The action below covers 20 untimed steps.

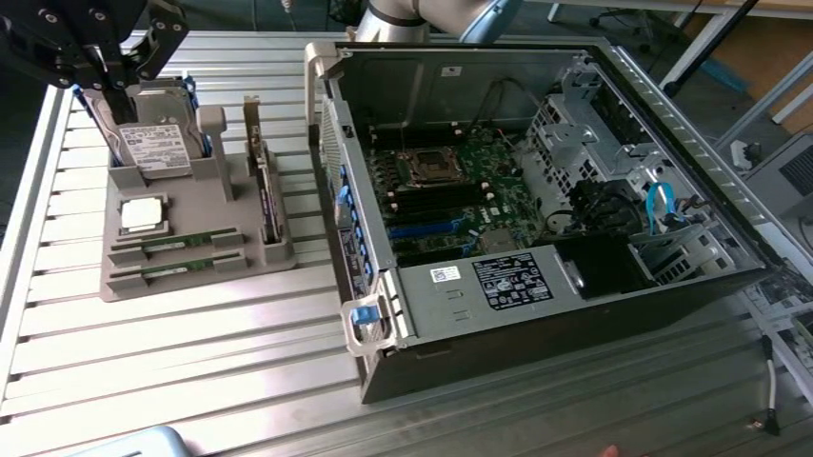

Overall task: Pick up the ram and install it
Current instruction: 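Pick up the ram and move it above insertion slot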

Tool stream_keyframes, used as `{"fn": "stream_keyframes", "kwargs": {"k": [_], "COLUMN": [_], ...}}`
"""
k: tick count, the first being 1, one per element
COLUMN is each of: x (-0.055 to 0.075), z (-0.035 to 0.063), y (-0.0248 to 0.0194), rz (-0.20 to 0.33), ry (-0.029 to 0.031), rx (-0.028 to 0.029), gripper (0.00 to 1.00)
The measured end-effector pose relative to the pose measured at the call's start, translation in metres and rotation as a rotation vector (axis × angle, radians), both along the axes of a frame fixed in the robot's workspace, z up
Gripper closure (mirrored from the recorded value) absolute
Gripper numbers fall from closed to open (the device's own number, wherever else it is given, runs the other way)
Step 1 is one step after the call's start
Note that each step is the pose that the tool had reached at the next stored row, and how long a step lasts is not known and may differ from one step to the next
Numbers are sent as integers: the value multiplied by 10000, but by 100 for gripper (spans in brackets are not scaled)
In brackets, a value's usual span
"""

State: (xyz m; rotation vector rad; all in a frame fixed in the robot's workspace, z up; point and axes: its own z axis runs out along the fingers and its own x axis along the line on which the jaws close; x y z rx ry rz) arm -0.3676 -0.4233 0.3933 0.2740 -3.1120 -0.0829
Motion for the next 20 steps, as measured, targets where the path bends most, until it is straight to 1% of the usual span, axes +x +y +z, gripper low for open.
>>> {"fn": "stream_keyframes", "kwargs": {"k": [4, 13, 17, 20], "x": [0, 0, 0, 0], "z": [0, -1, 0, 0], "y": [0, 0, 0, 0], "rz": [320, 1466, 1929, 2238], "ry": [15, 93, 144, 212], "rx": [1, 2, 3, 7], "gripper": [90, 90, 90, 90]}}
